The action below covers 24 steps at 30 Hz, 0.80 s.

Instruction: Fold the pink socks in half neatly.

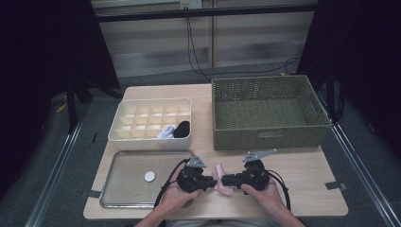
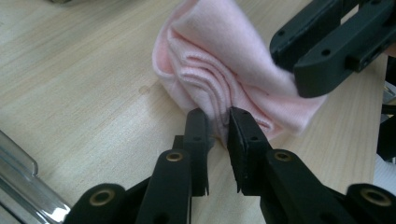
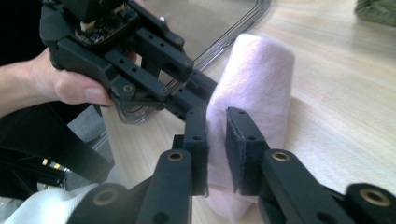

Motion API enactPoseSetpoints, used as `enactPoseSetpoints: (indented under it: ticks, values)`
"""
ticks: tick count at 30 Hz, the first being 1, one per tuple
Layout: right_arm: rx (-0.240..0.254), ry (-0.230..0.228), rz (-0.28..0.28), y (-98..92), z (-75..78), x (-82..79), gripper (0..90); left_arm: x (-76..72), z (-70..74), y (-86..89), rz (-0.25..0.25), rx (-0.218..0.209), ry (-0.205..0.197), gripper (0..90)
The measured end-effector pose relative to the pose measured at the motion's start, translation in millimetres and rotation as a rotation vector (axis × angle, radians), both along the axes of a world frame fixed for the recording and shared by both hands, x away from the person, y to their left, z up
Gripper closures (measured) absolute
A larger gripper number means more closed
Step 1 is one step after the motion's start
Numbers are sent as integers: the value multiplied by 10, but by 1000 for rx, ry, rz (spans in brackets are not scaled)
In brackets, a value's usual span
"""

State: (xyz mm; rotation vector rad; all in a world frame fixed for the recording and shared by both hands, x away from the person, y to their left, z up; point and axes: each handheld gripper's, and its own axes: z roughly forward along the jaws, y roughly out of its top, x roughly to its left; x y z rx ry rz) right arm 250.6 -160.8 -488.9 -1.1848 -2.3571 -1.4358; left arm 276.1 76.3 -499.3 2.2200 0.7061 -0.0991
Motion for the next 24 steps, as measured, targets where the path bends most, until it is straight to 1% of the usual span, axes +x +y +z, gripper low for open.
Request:
enactPoseSetpoints:
  ticks: [1, 5, 8, 10, 12, 14, 15, 16, 17, 18, 19, 20, 21, 22, 23, 24]
  values:
    - [-12, 0, 0, 24, -16, -6, 797, -4, 1, -2, 0, 2, -2, 786]
    - [-22, 7, 5, 48, -32, -10, 811, -5, 0, -3, 3, 2, -2, 790]
    - [-24, 17, 7, 73, -75, -2, 815, -9, -5, 3, 15, -8, 6, 790]
    - [-23, 18, 10, 77, -83, 2, 816, -4, -6, 15, 15, -6, 5, 791]
    - [-23, 26, 6, 81, -96, 17, 825, 1, -14, 33, 14, -19, 12, 790]
    - [-26, 30, -1, 78, -111, 20, 830, 16, -14, 53, 6, -25, 13, 755]
    - [-26, 30, -1, 78, -111, 20, 830, 29, -11, 66, 15, -33, 28, 755]
    - [-19, 28, -2, 81, -127, 16, 830, 39, 10, 93, 22, -61, 40, 725]
    - [-19, 28, -2, 81, -127, 16, 830, 39, 10, 93, 22, -61, 40, 720]
    - [-17, 32, -3, 82, -129, 15, 831, 44, 33, 106, 21, -71, 35, 720]
    - [-18, 31, -4, 81, -132, 17, 832, 51, 56, 118, 24, -76, 33, 701]
    - [-17, 29, -7, 81, -136, 12, 835, 56, 72, 126, 32, -94, 30, 666]
    - [-17, 29, -7, 81, -136, 12, 835, 61, 86, 136, 33, -106, 32, 666]
    - [-18, 28, -7, 86, -140, 8, 837, 71, 114, 136, 42, -119, 30, 640]
    - [-18, 28, -7, 86, -140, 8, 837, 71, 114, 136, 42, -119, 30, 614]
    - [-19, 29, -7, 91, -139, 6, 838, 82, 127, 127, 42, -129, 33, 614]
